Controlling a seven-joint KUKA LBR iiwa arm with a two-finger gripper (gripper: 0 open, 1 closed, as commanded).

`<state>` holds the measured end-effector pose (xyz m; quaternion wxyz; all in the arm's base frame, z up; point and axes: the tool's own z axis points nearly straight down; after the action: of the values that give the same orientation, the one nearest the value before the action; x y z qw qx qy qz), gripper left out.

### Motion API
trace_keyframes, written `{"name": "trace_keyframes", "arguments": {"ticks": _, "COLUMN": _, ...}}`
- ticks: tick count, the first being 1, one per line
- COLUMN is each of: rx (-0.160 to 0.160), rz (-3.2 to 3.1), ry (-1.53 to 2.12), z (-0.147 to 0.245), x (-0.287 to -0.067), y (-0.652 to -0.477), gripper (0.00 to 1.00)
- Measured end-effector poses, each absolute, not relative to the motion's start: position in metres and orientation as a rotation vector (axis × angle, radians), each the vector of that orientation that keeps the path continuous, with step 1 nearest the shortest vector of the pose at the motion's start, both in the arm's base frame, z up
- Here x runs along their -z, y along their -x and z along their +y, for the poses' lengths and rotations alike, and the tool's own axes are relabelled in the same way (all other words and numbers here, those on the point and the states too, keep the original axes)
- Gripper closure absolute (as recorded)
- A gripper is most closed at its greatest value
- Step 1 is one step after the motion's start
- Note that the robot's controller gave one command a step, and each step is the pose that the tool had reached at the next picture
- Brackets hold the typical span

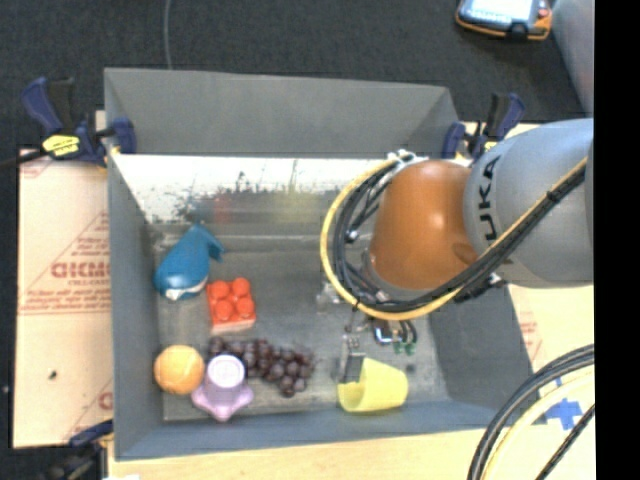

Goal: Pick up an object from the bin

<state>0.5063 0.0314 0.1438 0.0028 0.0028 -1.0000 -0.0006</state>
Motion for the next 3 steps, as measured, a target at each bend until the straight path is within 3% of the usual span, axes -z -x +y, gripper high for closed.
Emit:
{"name": "trace_keyframes", "arguments": {"ticks": 1, "rx": 0.003, "rz": -3.144, "ry": -0.006, "z": 0.031, "x": -0.148, "y": -0.508, "gripper": 0.00}}
{"name": "trace_keyframes", "arguments": {"ticks": 2, "rx": 0.005, "rz": -3.139, "ry": -0.036, "z": 0.104, "x": -0.070, "y": -0.504, "gripper": 0.00}}
{"name": "trace_keyframes", "arguments": {"ticks": 3, "rx": 0.001, "rz": -3.153, "ry": -0.108, "z": 0.110, "x": -0.114, "y": -0.493, "gripper": 0.00}}
